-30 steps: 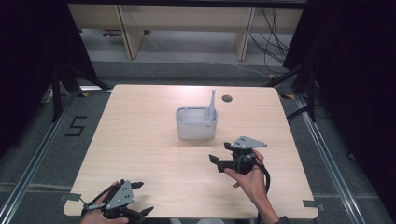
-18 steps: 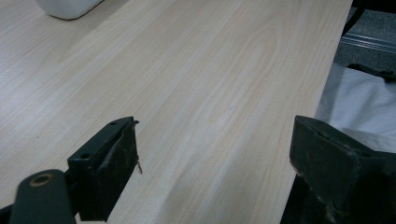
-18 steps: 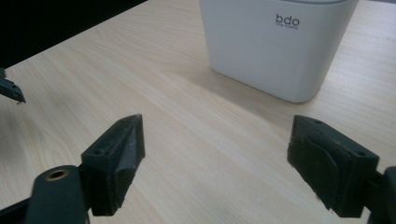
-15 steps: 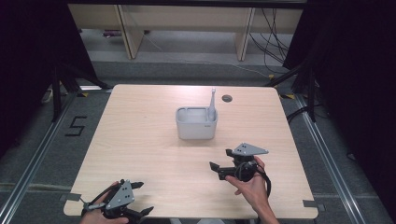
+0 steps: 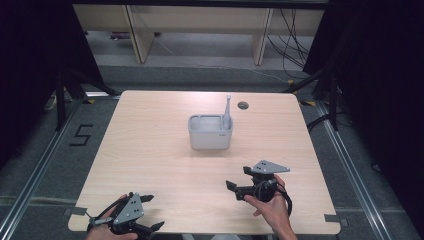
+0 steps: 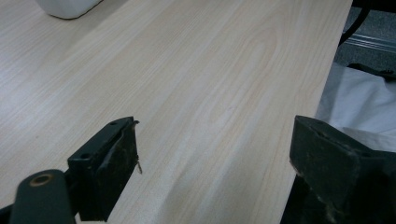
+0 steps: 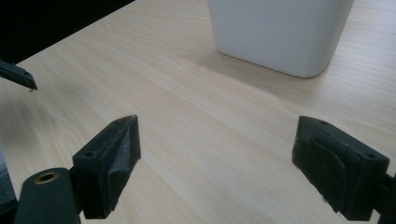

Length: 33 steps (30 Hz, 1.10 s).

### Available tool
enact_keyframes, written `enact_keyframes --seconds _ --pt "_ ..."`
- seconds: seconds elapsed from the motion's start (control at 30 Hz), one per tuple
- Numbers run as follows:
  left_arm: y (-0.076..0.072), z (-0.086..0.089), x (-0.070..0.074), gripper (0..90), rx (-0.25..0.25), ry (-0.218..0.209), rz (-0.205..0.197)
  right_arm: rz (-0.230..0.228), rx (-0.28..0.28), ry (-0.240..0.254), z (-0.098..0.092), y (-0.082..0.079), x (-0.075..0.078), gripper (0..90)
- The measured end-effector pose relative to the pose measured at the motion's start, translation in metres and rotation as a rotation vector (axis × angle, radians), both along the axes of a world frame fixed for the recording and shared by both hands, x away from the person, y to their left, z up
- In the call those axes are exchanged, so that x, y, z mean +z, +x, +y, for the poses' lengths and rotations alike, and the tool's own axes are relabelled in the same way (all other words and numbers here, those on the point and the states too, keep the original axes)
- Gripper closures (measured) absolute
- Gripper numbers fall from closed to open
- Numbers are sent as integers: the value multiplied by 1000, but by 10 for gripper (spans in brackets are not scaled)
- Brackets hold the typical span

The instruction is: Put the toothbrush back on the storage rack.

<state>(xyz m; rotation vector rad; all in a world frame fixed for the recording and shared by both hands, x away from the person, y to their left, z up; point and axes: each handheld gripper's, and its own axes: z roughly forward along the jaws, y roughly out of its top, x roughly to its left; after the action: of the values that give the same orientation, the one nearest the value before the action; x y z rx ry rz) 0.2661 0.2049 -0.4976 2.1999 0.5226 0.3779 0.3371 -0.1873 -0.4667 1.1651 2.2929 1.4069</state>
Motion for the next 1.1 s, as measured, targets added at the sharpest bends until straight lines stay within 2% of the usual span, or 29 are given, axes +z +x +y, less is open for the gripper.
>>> enact_keyframes --seconds 0.1,0.13,0.23,0.27,0.33,0.37,0.4,0.43,0.47,0.5,0.53,0.6,0.63,0.67,0.7,0.73,0.77,0.8,0.83,0.87,0.9,0.93,0.97,1.0,1.1 --pt "0 0 0 147 0 0 0 -2 9 -7 -1 -2 0 160" --pt "0 0 0 147 0 0 0 -17 10 -19 -1 -4 -2 160" --pt "0 0 0 147 0 0 0 -12 19 -14 -2 -6 -2 160" --pt "0 0 0 147 0 -2 1 15 6 -1 -1 -9 -4 160" --pt "1 1 0 147 -5 16 -4 4 24 -10 -2 -9 -5 160" --pt "0 0 0 147 -2 7 -1 9 23 -7 -2 -10 -6 160" --pt "1 0 0 147 -4 16 -4 -9 21 -33 -3 -11 -5 160" --pt "1 1 0 147 -4 16 -4 0 24 -24 -3 -12 -6 160" --pt "0 0 0 147 -4 15 -3 -17 29 -47 -3 -12 -6 160" --pt "0 0 0 147 -4 15 -3 -17 29 -47 -3 -12 -6 160" --pt "1 1 0 147 -5 17 -4 9 25 -30 -3 -15 -8 159" --pt "0 0 0 147 1 -1 0 26 18 -37 -3 -18 -8 159" --pt "0 0 0 147 0 -1 0 23 19 -39 -3 -19 -8 159" --pt "0 0 0 147 1 -1 1 -7 26 -53 -4 -17 -10 159" --pt "0 0 0 147 1 -1 1 -7 26 -53 -4 -17 -10 159" --pt "0 0 0 147 1 -2 1 14 26 -41 -4 -21 -9 159" --pt "1 1 0 147 -4 17 -4 -1 30 -56 -5 -21 -9 159" --pt "1 0 0 147 -4 16 -4 24 23 -45 -4 -23 -9 159" --pt "1 0 0 147 -4 16 -4 -2 36 -49 -5 -22 -10 159" --pt "1 0 0 147 -4 16 -4 7 33 -55 -6 -24 -9 159" --pt "0 0 0 147 -4 16 -4 22 34 -34 -5 -25 -10 159" --pt "0 0 0 148 -4 16 -4 20 46 -44 -6 -25 -10 159" --pt "0 0 0 148 0 -4 2 3 37 -58 -6 -26 -10 159" --pt "0 0 0 147 0 -1 1 31 36 -43 -6 -28 -11 159" --pt "0 0 0 147 1 0 1 41 28 -46 -6 -30 -11 159"
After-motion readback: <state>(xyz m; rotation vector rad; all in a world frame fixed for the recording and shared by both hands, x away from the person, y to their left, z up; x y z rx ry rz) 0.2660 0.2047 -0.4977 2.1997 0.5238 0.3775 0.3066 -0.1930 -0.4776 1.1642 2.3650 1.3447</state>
